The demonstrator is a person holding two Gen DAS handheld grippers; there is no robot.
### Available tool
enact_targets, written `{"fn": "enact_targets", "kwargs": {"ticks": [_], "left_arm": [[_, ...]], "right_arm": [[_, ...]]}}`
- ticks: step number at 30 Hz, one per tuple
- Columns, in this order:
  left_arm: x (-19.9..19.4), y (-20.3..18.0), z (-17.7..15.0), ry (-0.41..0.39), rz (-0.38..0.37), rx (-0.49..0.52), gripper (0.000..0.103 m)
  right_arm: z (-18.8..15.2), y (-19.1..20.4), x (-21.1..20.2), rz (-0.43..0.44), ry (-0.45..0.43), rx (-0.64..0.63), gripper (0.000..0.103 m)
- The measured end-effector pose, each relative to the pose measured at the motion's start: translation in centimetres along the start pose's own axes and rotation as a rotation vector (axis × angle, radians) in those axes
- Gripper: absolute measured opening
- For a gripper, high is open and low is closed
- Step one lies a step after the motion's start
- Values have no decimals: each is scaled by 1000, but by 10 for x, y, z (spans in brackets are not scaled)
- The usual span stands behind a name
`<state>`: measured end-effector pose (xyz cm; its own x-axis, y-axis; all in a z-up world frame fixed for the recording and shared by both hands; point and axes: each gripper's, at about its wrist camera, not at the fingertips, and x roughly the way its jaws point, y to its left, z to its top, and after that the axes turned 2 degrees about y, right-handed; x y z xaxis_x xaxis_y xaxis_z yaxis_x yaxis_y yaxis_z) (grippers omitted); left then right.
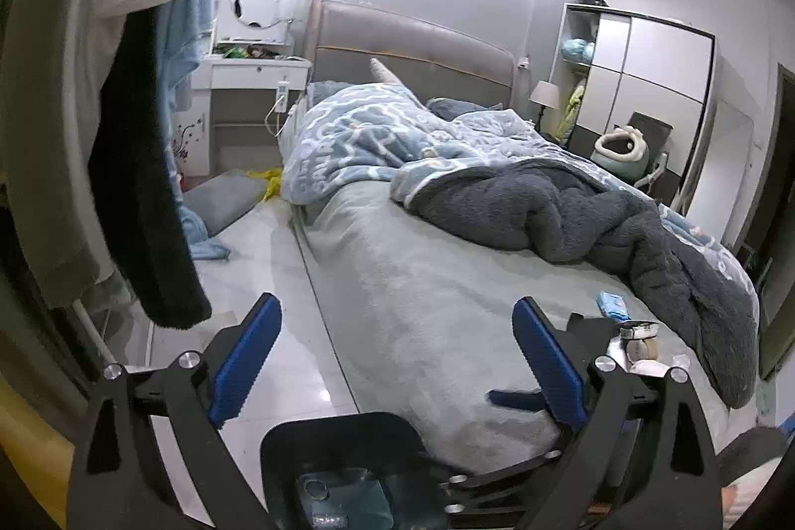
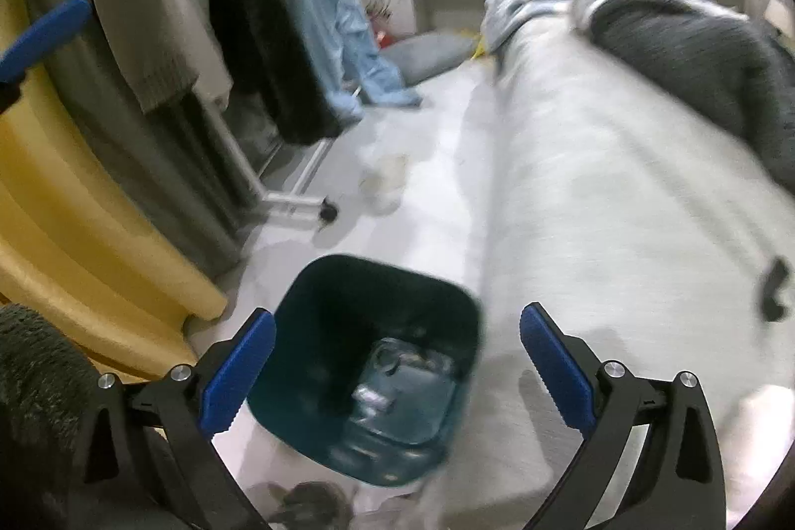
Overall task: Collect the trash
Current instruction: 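Grasp a white cloth ball with the left tool while the right tool grasps clear bubble wrap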
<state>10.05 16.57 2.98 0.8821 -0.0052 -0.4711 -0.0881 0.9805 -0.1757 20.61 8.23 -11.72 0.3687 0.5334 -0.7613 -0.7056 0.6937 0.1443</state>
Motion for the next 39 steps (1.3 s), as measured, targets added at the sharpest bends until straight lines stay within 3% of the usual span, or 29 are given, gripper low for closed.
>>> {"fn": "enact_targets", "kwargs": {"ticks": [6, 13, 24, 39], "left_arm": [[15, -29, -3, 21, -50, 11, 97], [29, -64, -5, 40, -124, 17, 97], [64, -125, -20, 114, -207, 46, 97], [127, -166, -65, 301, -321, 9, 97]], "right_arm": [[-13, -43, -53, -49, -93, 36, 100], [-37, -81, -98, -121, -139, 46, 100], [-70, -133, -152, -140, -203, 78, 100], [-106, -196, -178, -124, -158, 161, 100]]}}
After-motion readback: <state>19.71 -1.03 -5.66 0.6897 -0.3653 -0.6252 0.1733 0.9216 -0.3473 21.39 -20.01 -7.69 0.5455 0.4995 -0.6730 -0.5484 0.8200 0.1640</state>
